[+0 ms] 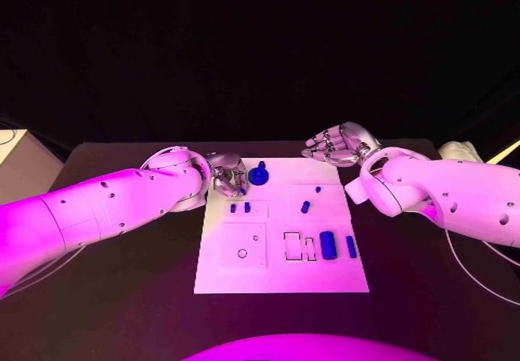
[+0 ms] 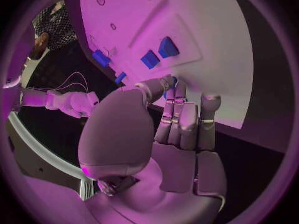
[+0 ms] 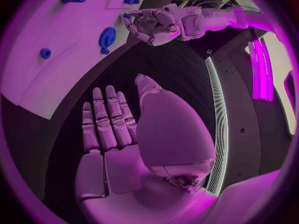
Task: Assemble the parts on the task board
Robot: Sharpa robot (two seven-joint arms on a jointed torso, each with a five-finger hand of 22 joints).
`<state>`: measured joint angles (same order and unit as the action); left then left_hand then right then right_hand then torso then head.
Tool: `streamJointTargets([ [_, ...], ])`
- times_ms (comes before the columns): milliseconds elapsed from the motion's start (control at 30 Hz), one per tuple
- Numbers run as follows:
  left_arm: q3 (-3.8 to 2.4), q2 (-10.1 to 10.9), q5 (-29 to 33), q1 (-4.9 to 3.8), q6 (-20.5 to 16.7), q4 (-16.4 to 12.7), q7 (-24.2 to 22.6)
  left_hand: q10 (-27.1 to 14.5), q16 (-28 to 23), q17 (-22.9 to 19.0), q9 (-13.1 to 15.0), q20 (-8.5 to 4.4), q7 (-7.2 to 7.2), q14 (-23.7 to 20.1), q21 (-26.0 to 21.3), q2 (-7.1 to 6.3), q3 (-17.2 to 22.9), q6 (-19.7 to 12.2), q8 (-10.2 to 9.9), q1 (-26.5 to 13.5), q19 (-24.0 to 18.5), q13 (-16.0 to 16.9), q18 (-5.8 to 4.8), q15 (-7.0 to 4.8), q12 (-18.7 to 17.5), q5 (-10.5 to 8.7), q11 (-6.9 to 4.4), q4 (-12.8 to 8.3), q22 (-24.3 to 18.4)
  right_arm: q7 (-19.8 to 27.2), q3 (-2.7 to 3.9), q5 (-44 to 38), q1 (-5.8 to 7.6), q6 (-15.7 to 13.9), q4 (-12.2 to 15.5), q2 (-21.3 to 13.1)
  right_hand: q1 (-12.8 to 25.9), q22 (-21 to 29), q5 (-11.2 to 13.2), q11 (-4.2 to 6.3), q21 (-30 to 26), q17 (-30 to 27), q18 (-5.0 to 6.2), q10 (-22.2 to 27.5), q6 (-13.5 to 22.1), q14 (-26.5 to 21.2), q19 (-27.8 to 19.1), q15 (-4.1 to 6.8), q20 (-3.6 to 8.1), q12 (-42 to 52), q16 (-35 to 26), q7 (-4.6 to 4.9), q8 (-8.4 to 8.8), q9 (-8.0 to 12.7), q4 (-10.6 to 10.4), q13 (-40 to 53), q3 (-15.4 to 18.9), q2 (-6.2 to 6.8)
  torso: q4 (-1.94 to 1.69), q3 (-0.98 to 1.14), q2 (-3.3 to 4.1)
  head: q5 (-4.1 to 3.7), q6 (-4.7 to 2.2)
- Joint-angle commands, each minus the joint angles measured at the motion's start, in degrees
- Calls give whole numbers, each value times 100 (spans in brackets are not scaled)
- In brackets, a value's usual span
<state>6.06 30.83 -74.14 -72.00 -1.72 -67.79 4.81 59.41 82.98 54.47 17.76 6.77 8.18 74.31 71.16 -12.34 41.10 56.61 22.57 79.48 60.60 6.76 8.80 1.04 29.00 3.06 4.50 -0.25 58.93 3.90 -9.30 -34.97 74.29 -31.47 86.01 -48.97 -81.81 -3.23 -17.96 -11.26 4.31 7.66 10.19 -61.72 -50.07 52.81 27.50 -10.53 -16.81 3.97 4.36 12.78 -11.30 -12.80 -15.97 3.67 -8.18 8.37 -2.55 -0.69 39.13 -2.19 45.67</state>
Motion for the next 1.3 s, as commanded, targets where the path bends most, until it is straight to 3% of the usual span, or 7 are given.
streamJointTargets([
  [33,23,3,-88,22,206,27,132,44,-21,-13,11,16,-10,-32,-7,22,9,37,11,-24,-2,0,-75,-6,-29,6,5,-42,6,58,1,-24,0,80,5,1,-5,0,-25,4,-13,-5,-60,-24,-28,-49,-6,-7,1,-16,-20,165,19,5,-1,-3,-18,0,-8,0,-6,4,0],
  [233,26,11,-67,22,141,25,90,17,-22,-1,7,24,9,-36,-35,-2,-15,-7,-49,-47,-42,-6,-67,7,-106,5,28,-59,-33,61,1,-24,0,81,1,2,-5,0,-25,4,-13,-5,-60,-24,-28,-49,-6,-7,1,-16,-20,165,19,5,-1,-3,-18,0,-2,-1,-11,13,-1],
  [533,29,50,12,24,-79,-13,-49,-74,-45,-168,-108,114,111,-148,-108,-192,-103,-640,-530,-179,-102,-5,-55,96,-380,8,117,-85,-93,61,1,-24,-1,77,-4,-8,-5,0,-25,4,-13,-5,-60,-24,-28,-49,-6,-7,1,-16,-20,165,19,5,-1,-3,-18,0,-4,-1,-9,15,-8],
  [1100,30,95,41,29,-158,-24,-10,-81,-58,-254,-133,128,107,-206,-152,-202,-170,-898,-690,-194,-122,34,-47,102,-443,6,119,-73,-126,38,1,-48,-1,111,-19,-8,4,1,-24,6,-14,-13,-60,-31,-34,-51,-11,-6,1,-16,-20,163,22,8,-3,-3,-30,6,-3,-3,-1,13,-16],
  [1200,29,158,41,29,-169,-36,6,-79,-59,-263,-134,128,109,-210,-155,-200,-170,-907,-695,-191,-125,36,-46,101,-443,6,118,-74,-130,-29,1,-202,-1,245,-58,-22,-15,-23,-21,-1,31,-8,-42,17,-17,28,155,10,3,-33,27,171,42,20,16,-8,-63,21,-2,-3,-4,6,-24],
  [1267,26,222,43,30,-167,-60,12,-80,-63,-280,-135,128,111,-218,-171,-203,-173,-913,-699,-189,-148,37,-39,101,-445,6,118,-76,-155,-89,1,-426,-2,353,-96,-43,-219,-223,66,29,445,44,31,127,-13,346,1389,100,38,-36,228,138,64,36,153,-9,-232,19,0,-4,-6,-1,-30],
  [1300,18,267,52,30,-162,-78,15,-81,-64,-289,-135,128,111,-223,-179,-203,-173,-915,-700,-188,-160,38,-36,101,-446,6,119,-77,-168,-126,1,-584,-1,419,-118,-59,-344,-267,182,65,591,94,48,142,-39,565,1681,167,84,-31,364,90,66,43,244,-8,-394,33,1,-6,-10,-13,-34],
])
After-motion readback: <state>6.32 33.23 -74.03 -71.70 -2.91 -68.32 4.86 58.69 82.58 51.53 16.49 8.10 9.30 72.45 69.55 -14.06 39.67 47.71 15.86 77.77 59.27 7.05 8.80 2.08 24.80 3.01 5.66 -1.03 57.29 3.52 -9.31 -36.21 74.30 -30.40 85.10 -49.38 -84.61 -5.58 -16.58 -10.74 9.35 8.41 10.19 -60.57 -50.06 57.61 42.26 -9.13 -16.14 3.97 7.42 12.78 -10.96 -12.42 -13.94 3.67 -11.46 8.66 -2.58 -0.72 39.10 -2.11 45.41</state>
